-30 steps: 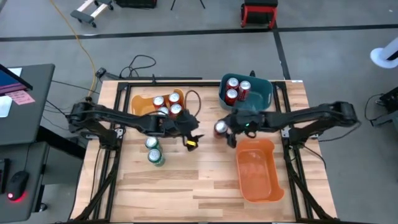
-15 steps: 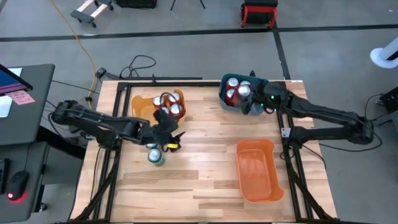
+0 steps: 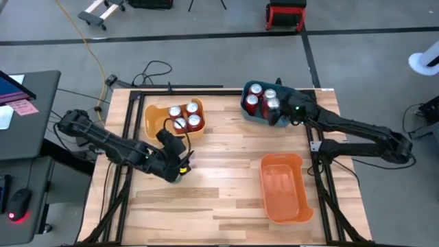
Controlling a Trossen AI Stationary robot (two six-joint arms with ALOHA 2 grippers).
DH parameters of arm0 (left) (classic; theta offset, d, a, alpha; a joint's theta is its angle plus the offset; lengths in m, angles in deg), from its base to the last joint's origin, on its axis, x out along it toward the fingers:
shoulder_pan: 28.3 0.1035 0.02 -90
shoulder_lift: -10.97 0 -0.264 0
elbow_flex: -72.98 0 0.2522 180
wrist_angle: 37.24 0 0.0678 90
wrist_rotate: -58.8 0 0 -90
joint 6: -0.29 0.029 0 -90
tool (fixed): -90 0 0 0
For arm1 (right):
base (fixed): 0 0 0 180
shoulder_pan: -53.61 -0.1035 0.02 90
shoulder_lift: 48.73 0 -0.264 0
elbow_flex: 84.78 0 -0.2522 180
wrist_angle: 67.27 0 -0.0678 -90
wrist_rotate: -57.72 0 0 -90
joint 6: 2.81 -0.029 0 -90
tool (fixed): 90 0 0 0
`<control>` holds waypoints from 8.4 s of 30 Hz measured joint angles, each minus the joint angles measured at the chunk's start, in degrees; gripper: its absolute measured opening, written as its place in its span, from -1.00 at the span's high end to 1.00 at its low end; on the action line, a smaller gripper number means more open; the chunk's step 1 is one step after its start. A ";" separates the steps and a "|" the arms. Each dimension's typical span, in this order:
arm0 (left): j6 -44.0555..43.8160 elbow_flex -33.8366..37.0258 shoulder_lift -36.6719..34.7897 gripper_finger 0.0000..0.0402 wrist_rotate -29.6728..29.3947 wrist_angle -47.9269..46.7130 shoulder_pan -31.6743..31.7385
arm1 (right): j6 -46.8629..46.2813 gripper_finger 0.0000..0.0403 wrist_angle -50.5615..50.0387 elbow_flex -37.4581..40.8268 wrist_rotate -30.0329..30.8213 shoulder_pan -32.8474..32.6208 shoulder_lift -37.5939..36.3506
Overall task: Sort soda cans
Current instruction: Put the red soda can into the blue bin, then put the top green soda can into the orange bin
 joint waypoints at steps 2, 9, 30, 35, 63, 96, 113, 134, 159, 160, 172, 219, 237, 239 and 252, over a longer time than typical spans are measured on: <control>-0.81 0.00 0.00 -0.49 -0.15 -0.46 -0.55 | -0.02 -0.44 0.19 0.18 0.01 -0.05 -1.17; -1.43 0.00 0.00 -0.49 -1.39 -0.70 -0.75 | -0.22 -0.44 -1.81 -0.26 -0.07 1.29 -1.47; -1.87 0.00 0.00 -0.49 -1.77 -0.84 -0.90 | 1.30 -0.44 9.38 1.30 -1.65 3.44 13.05; -1.82 0.00 0.00 -0.49 -1.74 -0.82 -0.92 | 1.80 -0.48 9.13 1.32 -2.81 3.48 13.79; -5.39 0.00 -1.63 -0.50 -4.82 -7.61 -7.45 | 2.25 -0.86 4.78 1.28 -2.87 -2.83 -1.69; -23.98 12.93 -23.60 0.99 0.03 -23.50 -7.65 | 3.24 0.95 3.82 1.26 -2.63 -32.34 -11.85; -42.39 36.86 -36.87 1.00 4.22 -19.69 -8.44 | 3.26 0.98 9.05 1.26 -2.65 -34.68 -6.71; -46.38 51.28 -28.25 1.00 -5.67 9.61 -8.45 | 3.30 0.99 9.01 1.26 -2.67 -34.68 -6.77; -23.45 54.40 -3.83 1.00 -11.26 58.95 -7.94 | 4.77 0.99 11.17 1.26 -2.70 -36.96 -6.77; -22.36 54.40 -2.97 1.00 -10.98 60.73 -7.58 | 4.79 0.99 11.51 1.26 -2.70 -36.96 -6.77; -3.83 52.69 8.53 1.00 -1.22 83.89 1.51 | 4.43 0.99 12.56 1.26 -2.70 -36.96 -6.79; 22.93 18.73 36.70 1.00 34.96 93.48 17.41 | 12.14 -0.97 7.53 -18.03 -14.83 -40.42 33.16; 22.32 18.73 36.70 1.00 34.89 93.15 17.41 | 13.38 -0.98 8.39 -19.51 -19.29 -37.57 39.91; 22.22 18.73 36.70 1.00 34.89 93.15 17.40 | 13.42 -0.96 8.72 -19.49 -19.31 -37.57 39.94; 22.39 18.73 36.68 1.00 34.87 92.75 17.39 | 13.40 -0.36 8.37 -19.57 -19.63 -37.09 39.91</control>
